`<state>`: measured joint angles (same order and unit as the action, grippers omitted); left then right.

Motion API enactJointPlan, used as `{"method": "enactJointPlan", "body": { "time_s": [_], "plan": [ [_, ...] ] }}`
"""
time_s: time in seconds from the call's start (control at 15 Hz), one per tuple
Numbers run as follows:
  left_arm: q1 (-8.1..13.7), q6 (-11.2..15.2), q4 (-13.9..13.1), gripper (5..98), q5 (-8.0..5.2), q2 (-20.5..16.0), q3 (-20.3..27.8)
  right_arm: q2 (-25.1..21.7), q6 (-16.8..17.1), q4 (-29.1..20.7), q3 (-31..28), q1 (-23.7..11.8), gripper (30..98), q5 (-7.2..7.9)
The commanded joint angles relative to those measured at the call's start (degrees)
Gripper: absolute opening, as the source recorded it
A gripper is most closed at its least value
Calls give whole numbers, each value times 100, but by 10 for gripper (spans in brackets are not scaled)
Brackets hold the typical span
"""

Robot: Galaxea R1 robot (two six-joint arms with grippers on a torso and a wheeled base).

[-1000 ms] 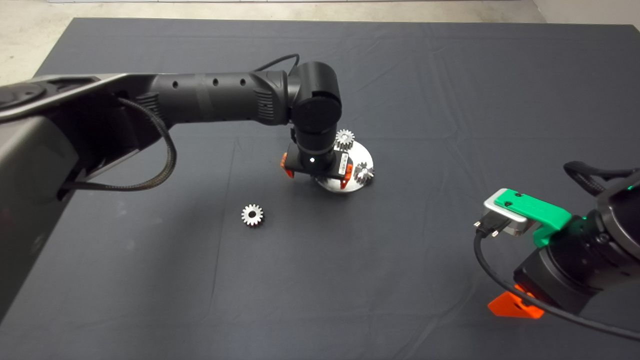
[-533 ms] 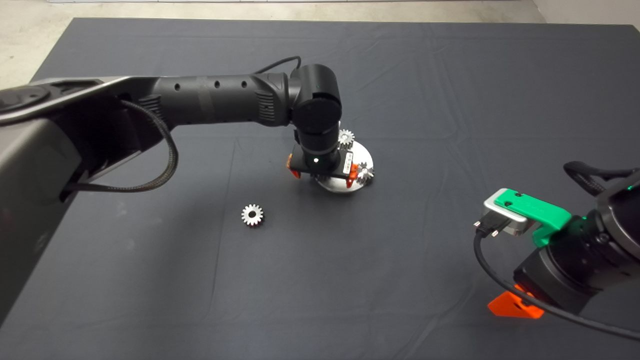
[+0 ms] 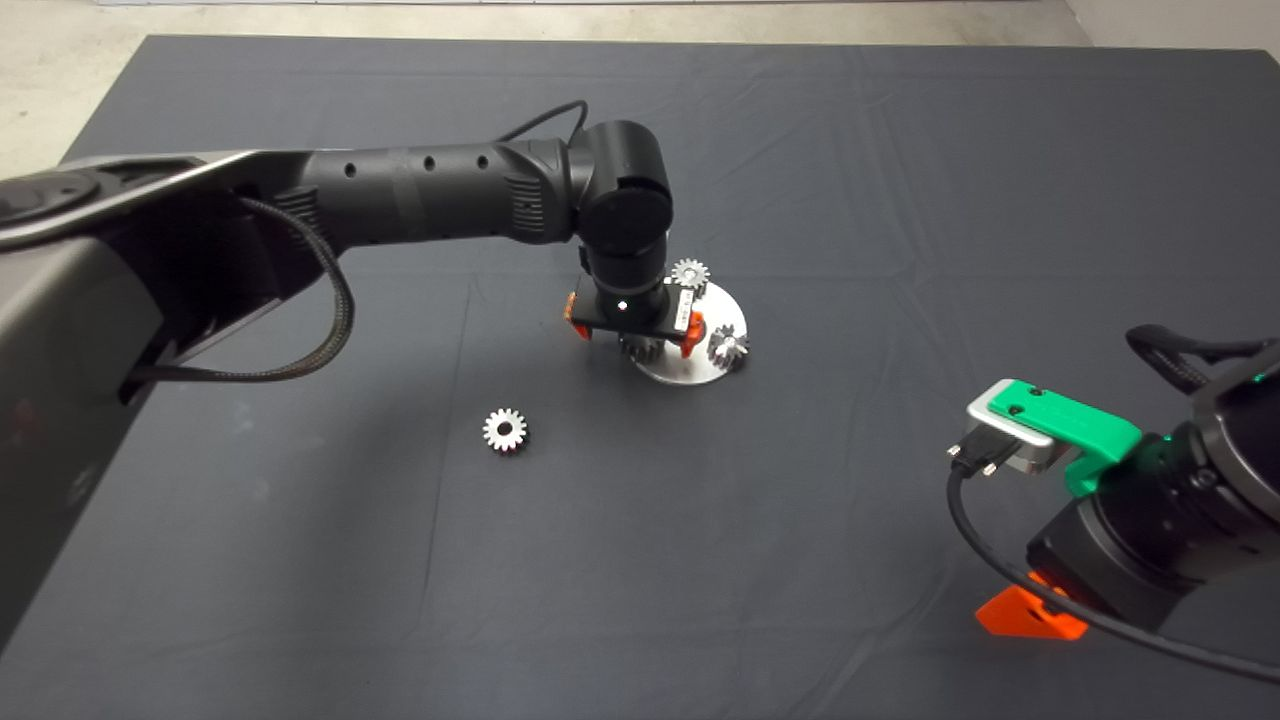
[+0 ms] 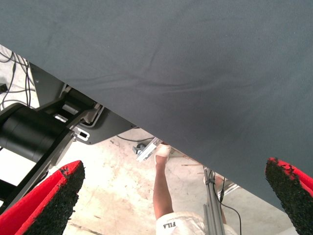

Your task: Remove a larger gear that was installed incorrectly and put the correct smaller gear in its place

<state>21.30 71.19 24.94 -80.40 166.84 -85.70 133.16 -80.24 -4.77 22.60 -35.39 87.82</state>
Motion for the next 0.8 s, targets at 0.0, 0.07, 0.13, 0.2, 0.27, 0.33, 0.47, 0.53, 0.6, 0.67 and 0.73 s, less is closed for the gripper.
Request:
{"method": "enactJointPlan", "body": {
  "time_s": [0.0,0.07,0.13,0.2,0.27,0.33,0.47,0.53,0.6,0.67,0.73],
  "plan": [
    [77,-53,225,979,92,38,-59,-13,-36,-209,-20,-100,976,499],
    [77,-50,239,979,94,34,-65,-13,-36,-209,-20,-100,976,499],
    [77,-53,239,979,112,38,-59,-4,-36,-209,-20,-108,976,499],
    [77,-53,239,979,163,38,-59,-4,-36,-209,-20,-100,976,499],
    [77,-53,248,979,182,38,-68,-4,-36,-209,-20,-100,976,499],
    [77,-53,248,979,182,38,-68,-4,-36,-209,-20,-100,976,499],
    [68,-141,248,979,212,47,-147,-9,-36,-209,-20,-100,976,499],
    [68,-150,248,979,244,55,-156,-4,-36,-209,-20,-108,976,499],
    [54,-158,248,975,244,64,-156,-4,-36,-209,-20,-100,976,495],
    [50,-158,257,953,244,69,-156,-4,-36,-209,-20,-106,976,493],
    [50,-158,257,946,244,64,-156,-4,-36,-209,-20,-100,976,499]
  ]
}}
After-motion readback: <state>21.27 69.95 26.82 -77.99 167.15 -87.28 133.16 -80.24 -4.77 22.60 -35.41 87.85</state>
